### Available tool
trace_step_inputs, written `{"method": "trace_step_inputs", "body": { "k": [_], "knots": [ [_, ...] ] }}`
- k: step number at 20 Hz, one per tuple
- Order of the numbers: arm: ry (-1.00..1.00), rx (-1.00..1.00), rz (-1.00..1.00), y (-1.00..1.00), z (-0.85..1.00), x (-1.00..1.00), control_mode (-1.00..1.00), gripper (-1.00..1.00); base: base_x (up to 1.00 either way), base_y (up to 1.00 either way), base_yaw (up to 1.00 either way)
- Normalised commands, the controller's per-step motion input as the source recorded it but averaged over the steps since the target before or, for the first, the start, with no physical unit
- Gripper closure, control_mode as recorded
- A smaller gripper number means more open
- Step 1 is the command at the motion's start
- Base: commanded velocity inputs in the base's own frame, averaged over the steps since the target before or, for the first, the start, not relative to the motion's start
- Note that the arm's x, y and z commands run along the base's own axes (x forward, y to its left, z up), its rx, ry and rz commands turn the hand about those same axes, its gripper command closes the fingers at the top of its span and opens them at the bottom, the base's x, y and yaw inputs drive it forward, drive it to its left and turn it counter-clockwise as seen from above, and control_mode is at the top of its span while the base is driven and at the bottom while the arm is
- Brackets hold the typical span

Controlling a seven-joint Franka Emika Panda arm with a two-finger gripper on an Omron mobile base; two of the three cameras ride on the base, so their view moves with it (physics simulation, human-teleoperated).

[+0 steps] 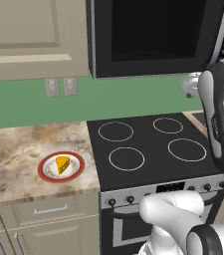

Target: Pick the cheese from the counter and place it in the microwave. Then turn on the microwave.

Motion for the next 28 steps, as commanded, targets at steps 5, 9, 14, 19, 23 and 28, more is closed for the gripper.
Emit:
{"method": "trace_step_inputs", "body": {
  "k": [5, 9, 14, 19, 23, 28],
  "knots": [
    [-0.03, 0.14, 0.07, -0.17, 0.07, -0.14, -1.0, -1.0, 0.0, 0.0, 0.0],
    [-0.12, 0.01, 0.02, -0.15, 0.14, -0.11, -1.0, -1.0, 0.0, 0.0, 0.0],
    [-0.15, 0.0, 0.05, -0.14, 0.15, -0.03, -1.0, -1.0, 0.0, 0.0, 0.0],
    [-0.18, -0.01, 0.07, -0.17, 0.13, 0.0, -1.0, -1.0, 0.0, 0.0, 0.0],
    [-0.11, 0.0, 0.05, -0.19, 0.11, 0.01, -1.0, -1.0, 0.0, 0.0, 0.0],
    [-0.01, 0.0, 0.05, -0.23, 0.13, 0.1, -1.0, -1.0, 0.0, 0.0, 0.0]
  ]
}}
